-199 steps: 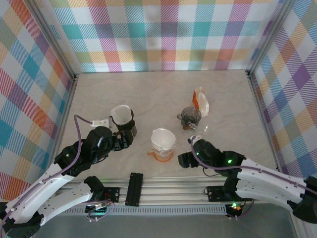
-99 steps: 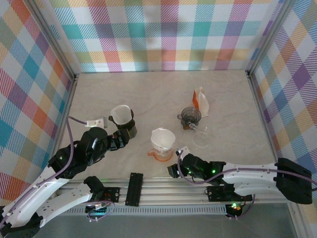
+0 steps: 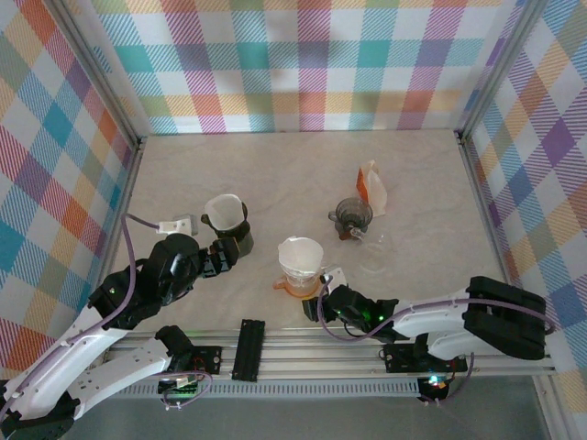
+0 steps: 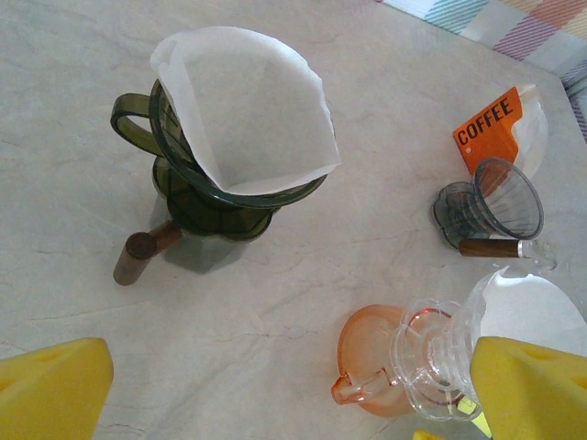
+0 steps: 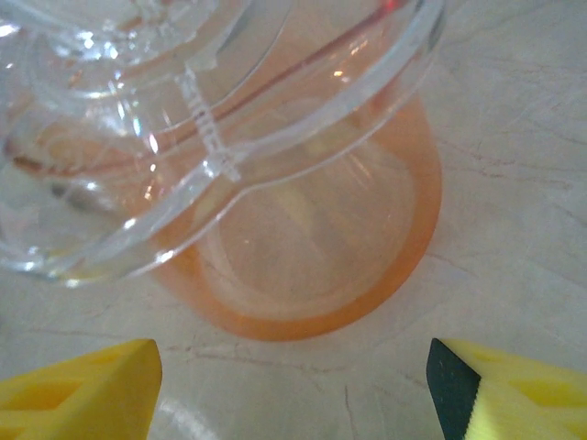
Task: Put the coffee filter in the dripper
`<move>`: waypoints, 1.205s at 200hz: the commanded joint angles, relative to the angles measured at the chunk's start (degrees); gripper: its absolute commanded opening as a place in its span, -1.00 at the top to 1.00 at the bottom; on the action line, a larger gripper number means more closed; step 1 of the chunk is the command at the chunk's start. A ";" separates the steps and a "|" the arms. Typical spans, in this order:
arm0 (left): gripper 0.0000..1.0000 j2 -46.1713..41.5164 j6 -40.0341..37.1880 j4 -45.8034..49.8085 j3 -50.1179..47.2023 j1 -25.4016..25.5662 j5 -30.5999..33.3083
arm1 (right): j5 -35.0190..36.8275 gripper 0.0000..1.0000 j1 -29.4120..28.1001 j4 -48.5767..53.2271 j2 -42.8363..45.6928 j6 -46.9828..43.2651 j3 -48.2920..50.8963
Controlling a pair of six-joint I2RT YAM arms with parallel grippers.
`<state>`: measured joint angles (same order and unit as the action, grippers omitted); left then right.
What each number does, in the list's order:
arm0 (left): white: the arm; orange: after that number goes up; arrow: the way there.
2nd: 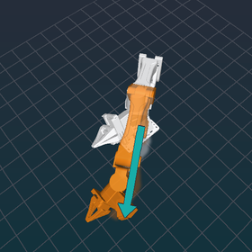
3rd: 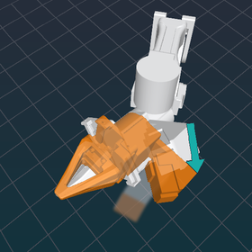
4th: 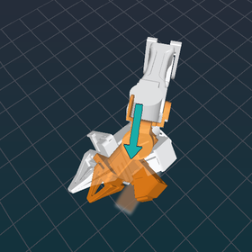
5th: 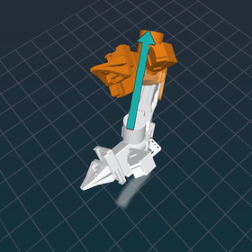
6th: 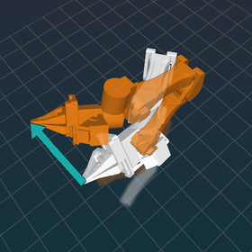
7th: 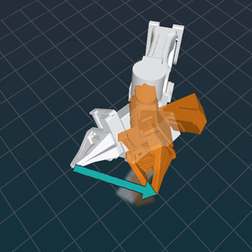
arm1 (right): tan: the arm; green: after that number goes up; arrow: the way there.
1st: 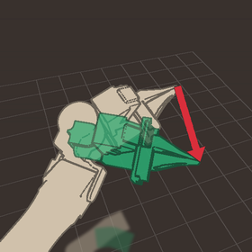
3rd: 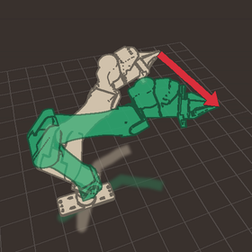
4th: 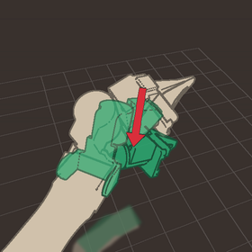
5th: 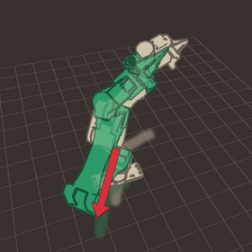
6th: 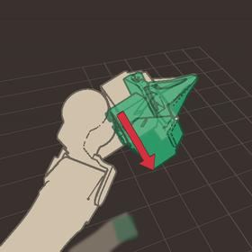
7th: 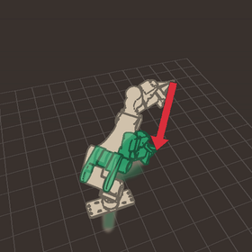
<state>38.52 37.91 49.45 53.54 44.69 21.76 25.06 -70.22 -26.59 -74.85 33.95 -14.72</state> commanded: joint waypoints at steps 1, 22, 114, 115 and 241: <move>-1.00 0.00 -0.47 0.13 1.71 -0.51 0.56 | 4.51 -0.55 -0.45 -6.17 -2.96 1.43 -0.82; -1.00 -0.03 -0.30 -0.15 1.34 -0.54 0.35 | 6.80 -0.55 -0.37 -6.89 -5.69 2.21 -2.19; -1.00 -0.29 0.67 -0.33 -0.62 -0.57 -0.70 | 4.19 -0.52 7.47 -13.29 -13.16 -0.03 -7.43; -1.00 -0.29 0.67 -0.33 -0.62 -0.57 -0.73 | 4.19 -0.52 7.47 -13.29 -13.16 -0.03 -7.43; -1.00 -1.10 0.63 0.03 -2.39 -0.58 -1.02 | -6.92 -0.49 22.40 -11.30 -31.47 -2.77 -27.18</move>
<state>37.74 38.15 49.45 51.86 44.69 21.06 20.60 -49.93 -38.74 -103.68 32.97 -37.45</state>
